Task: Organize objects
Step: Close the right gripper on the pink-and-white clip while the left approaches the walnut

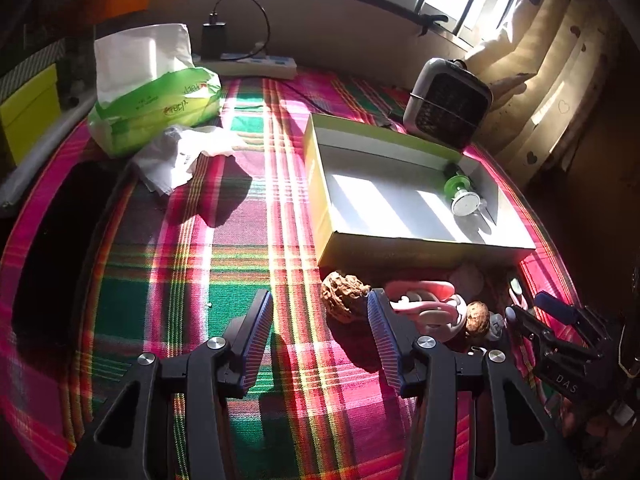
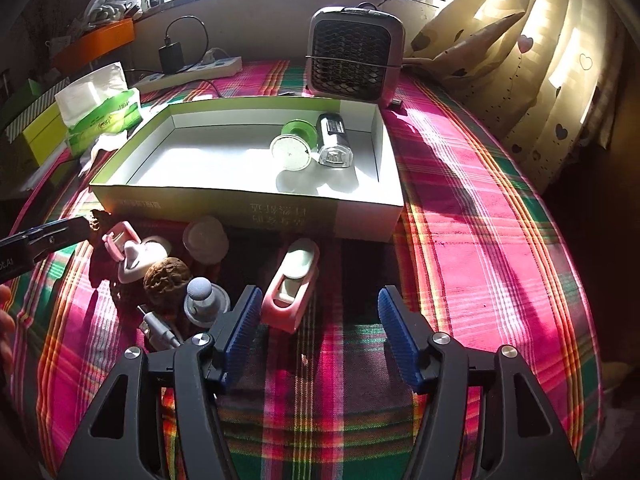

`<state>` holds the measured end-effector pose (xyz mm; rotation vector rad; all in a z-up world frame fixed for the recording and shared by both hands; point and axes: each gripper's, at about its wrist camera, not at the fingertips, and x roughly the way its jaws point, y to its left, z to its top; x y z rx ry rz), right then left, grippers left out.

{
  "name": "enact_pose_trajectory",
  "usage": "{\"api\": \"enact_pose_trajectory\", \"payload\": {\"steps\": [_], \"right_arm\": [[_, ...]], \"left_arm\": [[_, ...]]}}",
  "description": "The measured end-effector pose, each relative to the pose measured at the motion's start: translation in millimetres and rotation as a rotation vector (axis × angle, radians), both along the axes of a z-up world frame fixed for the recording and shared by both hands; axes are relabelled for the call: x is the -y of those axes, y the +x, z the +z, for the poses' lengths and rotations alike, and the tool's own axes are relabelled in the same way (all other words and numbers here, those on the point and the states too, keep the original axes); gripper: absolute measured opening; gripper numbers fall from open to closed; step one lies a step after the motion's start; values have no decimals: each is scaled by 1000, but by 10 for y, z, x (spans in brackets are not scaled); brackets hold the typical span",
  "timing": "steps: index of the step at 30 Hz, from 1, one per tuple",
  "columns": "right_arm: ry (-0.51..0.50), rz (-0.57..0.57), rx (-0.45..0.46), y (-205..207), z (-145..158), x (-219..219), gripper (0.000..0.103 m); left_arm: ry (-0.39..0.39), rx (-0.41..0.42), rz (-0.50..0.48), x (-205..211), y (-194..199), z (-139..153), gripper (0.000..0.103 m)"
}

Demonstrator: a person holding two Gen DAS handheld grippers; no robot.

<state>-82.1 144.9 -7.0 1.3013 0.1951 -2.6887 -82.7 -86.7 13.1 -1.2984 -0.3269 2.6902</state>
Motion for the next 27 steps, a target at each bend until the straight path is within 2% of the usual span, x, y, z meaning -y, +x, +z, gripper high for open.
{"api": "enact_pose_trajectory", "payload": {"steps": [7,22,27], "right_arm": [[-7,-12,10,-22,-29,-65,61],[-42,37,18,-146,-65,-7,61],[-42,45,14,-167,-69,-1,62]], "left_arm": [[-4,-4,-17,-45,-18,9,48],[-30,20,-28,-134,-146,-68,48],[-63,13,-28,-171,-172,-73,48]]}}
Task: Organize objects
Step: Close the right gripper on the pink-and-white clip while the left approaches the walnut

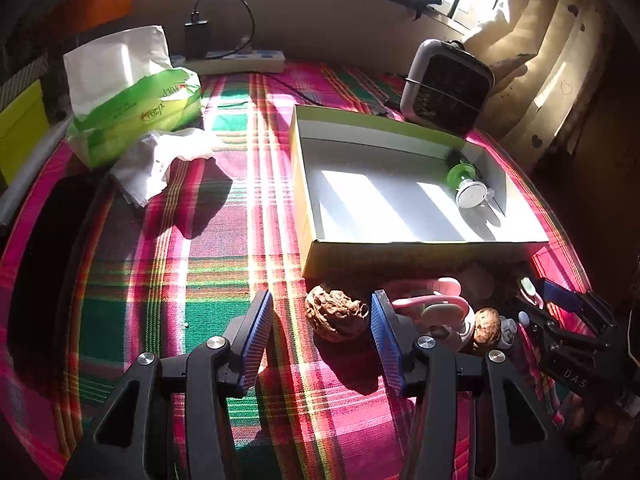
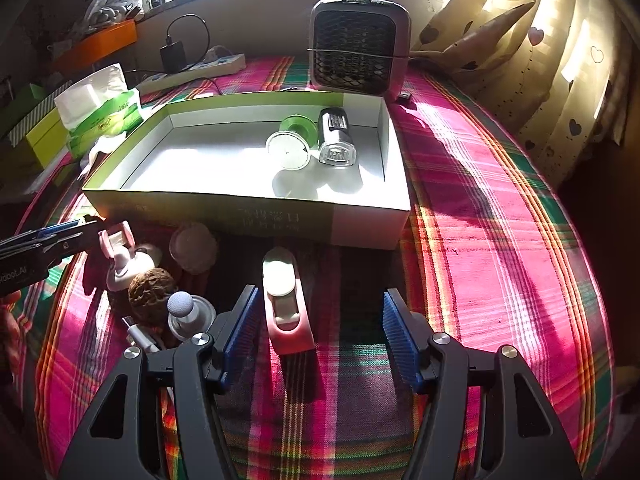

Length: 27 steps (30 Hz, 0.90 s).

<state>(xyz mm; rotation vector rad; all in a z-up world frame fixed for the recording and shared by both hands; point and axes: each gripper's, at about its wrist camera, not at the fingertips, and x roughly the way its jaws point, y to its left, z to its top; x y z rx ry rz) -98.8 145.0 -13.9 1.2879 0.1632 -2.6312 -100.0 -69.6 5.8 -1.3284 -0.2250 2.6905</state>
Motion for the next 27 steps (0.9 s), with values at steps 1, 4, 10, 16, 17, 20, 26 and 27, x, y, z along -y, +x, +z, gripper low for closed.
{"api": "enact_pose_trajectory", "payload": {"steps": [1,4,10,16,17,20,26,27], "right_arm": [[-1,2,-1,-1,-2,-3,62],[-4,8,-1,-7,-4,-9,62],[-3,10,0,-13,-6,-11,62],[-5,10,0,-13,-8,-11,62],[-4,10,0,-13,-9,-9,62],[-4,11,0,-12,-9,-12,61],[-6,9,-4,-6,-2,-13,54],[-7,10,-5,0,4,-12,52]], "left_arm": [[-5,-1,2,-6,0,-1,47],[8,-4,11,13,-7,-1,47],[20,-4,14,43,-12,0,46],[8,-2,34,77,-11,-4,31],[8,-2,35,87,-13,-4,30],[11,-2,34,93,-15,-4,30],[12,-2,34,85,-15,-5,30],[13,-2,35,90,-14,-5,30]]}}
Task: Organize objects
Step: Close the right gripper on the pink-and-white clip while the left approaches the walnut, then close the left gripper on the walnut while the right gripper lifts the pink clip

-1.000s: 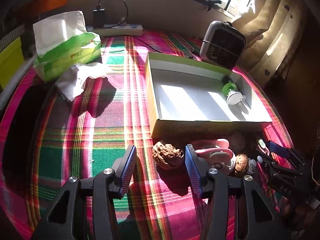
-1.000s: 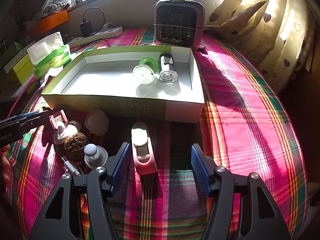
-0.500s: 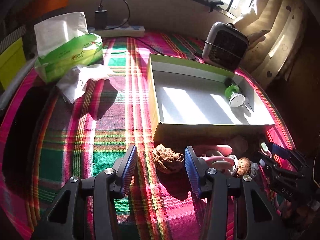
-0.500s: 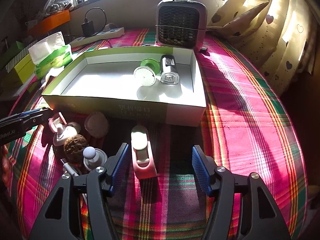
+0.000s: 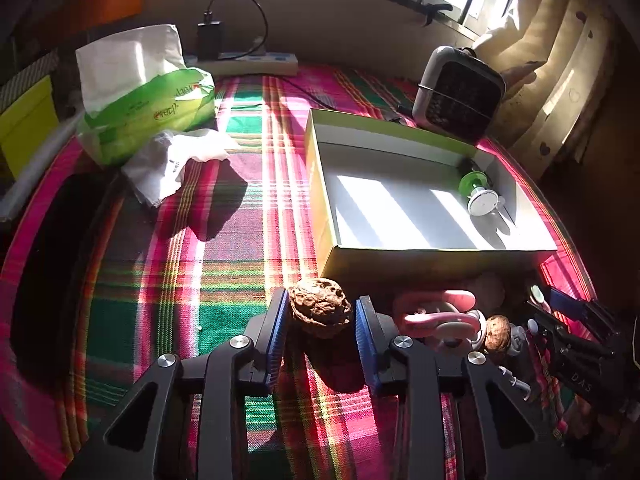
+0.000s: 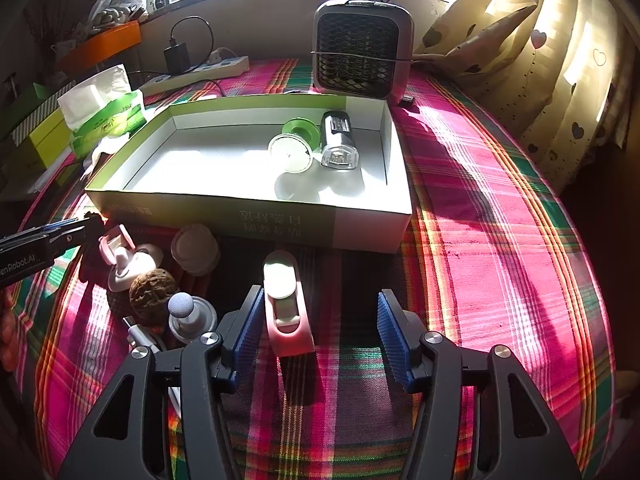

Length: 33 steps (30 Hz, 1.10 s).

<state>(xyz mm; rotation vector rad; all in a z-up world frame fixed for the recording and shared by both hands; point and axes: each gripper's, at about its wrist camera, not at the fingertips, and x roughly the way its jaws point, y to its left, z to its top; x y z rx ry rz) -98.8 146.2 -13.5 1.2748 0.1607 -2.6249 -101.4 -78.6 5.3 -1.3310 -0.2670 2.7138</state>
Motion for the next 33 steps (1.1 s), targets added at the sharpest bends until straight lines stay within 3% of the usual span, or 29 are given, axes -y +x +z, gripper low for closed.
{"api": "enact_pose_trajectory", "payload": {"steps": [2,6,33], "right_arm": [[-1,4,-2,5,7,1,46],[-6,10,-8,19,21,0,19],[-9,11,-7,17,22,-5,18]], "left_arm": [[-3,-1,0,-7,0,0,30],[-4,-2,0,8,-3,-3,30],[-5,-4,0,10,3,-1,30]]}}
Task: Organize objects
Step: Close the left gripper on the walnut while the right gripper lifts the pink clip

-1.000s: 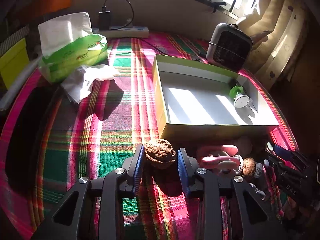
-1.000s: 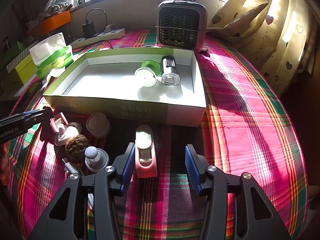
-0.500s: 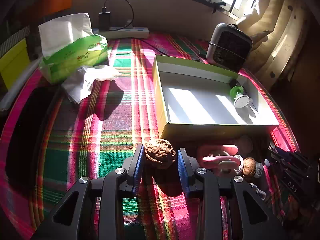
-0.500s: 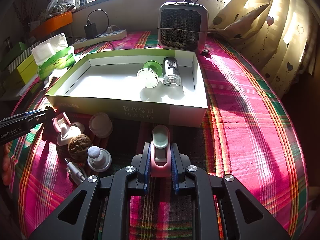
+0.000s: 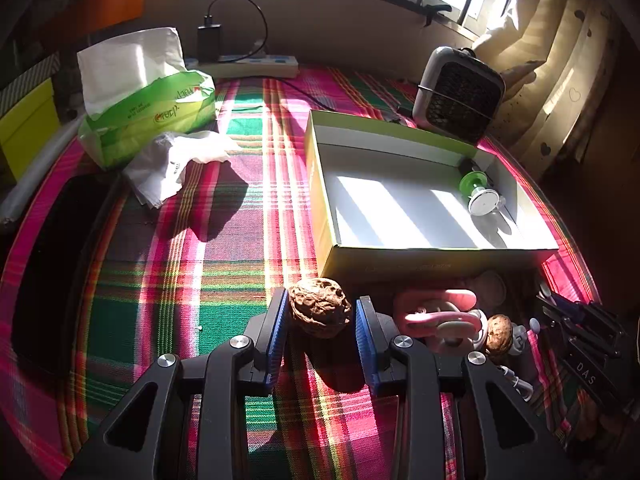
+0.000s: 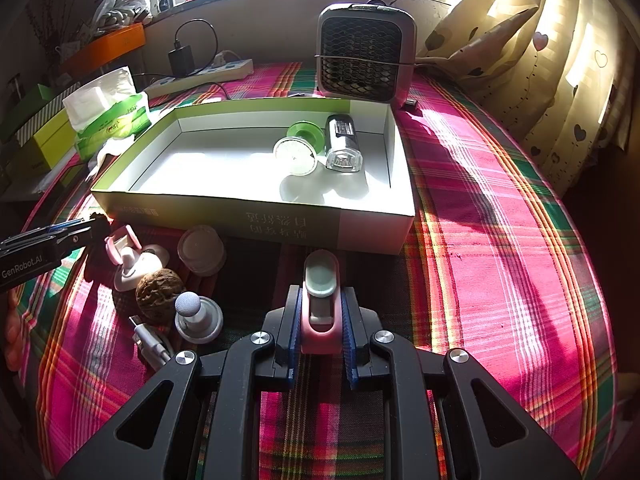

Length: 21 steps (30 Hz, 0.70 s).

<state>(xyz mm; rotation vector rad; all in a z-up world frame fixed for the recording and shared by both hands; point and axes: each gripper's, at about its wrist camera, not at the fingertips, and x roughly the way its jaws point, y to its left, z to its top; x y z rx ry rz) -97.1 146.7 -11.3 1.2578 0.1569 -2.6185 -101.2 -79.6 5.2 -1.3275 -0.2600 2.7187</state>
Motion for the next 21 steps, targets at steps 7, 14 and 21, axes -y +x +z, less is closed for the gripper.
{"api": "enact_pose_trajectory", "payload": {"steps": [7,14,21], "right_arm": [[-2,-1,1,7,1,4,18],[-14,-2,2,-9,49,-19,18],[-33,6,-8,-19,155,-43,18]], "left_arm": [[-2,1,0,-13,6,2,29],[-22,-11,-1,-8,35,67,29],[-30,-42,-17,-33,76,229,29]]}}
